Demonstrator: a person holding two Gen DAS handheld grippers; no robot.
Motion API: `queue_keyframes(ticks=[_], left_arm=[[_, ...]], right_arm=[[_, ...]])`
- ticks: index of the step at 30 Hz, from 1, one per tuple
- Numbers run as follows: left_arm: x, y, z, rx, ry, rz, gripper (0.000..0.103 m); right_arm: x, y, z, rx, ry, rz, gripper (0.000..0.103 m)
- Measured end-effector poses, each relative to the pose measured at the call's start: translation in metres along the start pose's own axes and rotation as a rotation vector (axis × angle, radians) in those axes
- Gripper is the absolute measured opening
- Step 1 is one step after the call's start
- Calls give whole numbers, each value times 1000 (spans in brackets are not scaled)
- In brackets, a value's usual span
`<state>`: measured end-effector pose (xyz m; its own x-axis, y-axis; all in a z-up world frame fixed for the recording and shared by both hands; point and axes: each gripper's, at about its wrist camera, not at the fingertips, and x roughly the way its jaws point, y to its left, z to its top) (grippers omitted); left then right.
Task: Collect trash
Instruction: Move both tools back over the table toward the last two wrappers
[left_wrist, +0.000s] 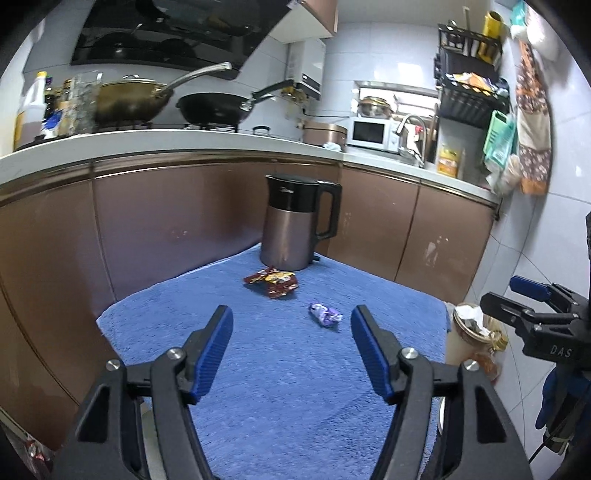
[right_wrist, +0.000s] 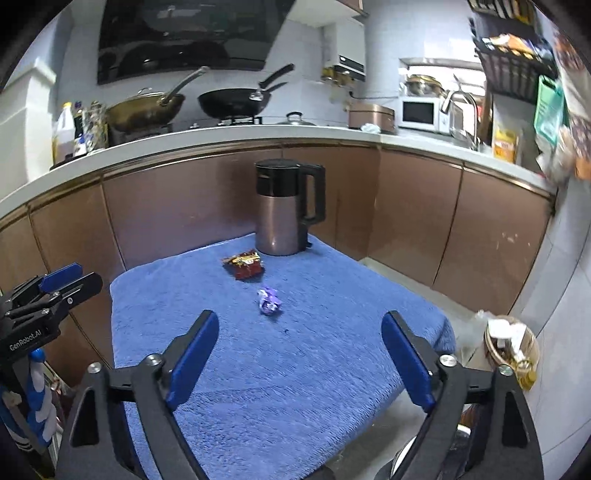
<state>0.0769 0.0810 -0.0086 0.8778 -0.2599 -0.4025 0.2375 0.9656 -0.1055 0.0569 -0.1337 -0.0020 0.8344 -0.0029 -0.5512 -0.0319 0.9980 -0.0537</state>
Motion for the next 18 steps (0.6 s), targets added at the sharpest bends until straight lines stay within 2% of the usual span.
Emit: queue_keyframes(ticks=[5, 18], left_arm=[[-9, 13, -4, -25, -9, 28, 65], [-18, 26, -5, -62, -52, 100, 65]], right_arm=[[-5, 19, 2, -47, -20, -19, 103], [-12, 18, 0, -30, -59, -19, 103]])
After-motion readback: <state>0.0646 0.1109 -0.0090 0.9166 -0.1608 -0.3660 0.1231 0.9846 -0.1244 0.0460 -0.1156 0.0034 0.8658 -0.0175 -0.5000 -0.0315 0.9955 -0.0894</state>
